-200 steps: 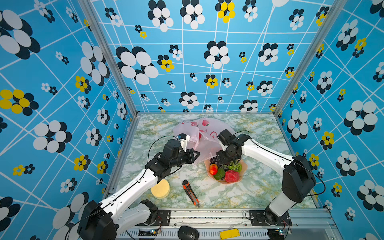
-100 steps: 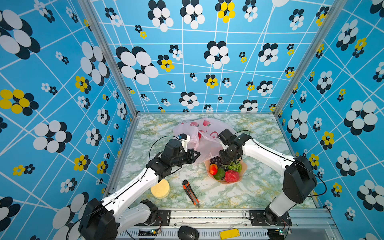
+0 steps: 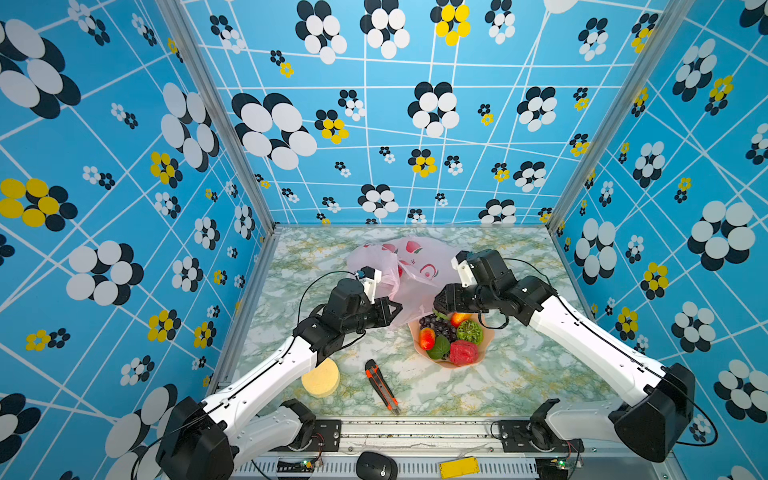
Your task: Place the fruits into the plastic bag
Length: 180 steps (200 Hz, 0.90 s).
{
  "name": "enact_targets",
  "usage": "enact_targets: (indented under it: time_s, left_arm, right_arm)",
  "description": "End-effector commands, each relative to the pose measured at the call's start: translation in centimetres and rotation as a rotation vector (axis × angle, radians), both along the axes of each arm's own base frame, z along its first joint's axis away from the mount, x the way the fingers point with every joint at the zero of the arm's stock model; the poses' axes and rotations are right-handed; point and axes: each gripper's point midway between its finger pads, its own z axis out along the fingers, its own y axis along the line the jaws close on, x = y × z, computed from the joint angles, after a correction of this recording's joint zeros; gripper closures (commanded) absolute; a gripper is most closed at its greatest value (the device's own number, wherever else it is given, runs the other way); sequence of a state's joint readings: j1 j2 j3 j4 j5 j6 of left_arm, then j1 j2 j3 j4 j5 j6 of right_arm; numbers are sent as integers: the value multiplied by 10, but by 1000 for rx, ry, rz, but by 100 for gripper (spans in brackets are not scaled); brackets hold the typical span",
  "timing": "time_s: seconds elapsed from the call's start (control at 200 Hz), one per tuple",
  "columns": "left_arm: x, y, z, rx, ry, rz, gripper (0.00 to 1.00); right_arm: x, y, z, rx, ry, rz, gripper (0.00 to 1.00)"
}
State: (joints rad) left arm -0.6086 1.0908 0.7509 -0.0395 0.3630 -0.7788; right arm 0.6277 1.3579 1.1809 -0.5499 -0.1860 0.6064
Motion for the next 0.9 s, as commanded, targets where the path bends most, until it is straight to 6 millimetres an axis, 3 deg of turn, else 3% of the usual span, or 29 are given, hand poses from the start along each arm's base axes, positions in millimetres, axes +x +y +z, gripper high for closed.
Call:
enact_targets:
  time_s: [0.0, 0.215, 0.355, 0.465, 0.535, 0.895]
  left_arm:
    - [0, -8, 13, -44, -28, -19, 100]
    - [0, -19, 10, -45, -15, -53, 100]
    - [3, -24, 7, -46, -10, -60, 100]
    - [3, -26, 5, -45, -5, -61, 100]
    - [3, -25, 2, -39, -2, -59, 100]
    - [3, -22, -7, -19, 13, -49, 100]
  right_arm:
    - [29, 25, -9, 127, 17, -77, 50]
    - [66, 63, -37, 164, 63, -102, 50]
    - [83, 84, -50, 173, 90, -94, 34]
    - [91, 97, -45, 232, 81, -84, 20]
    - [93, 98, -41, 245, 68, -84, 1]
    - [82, 74, -18, 168, -17, -83, 1]
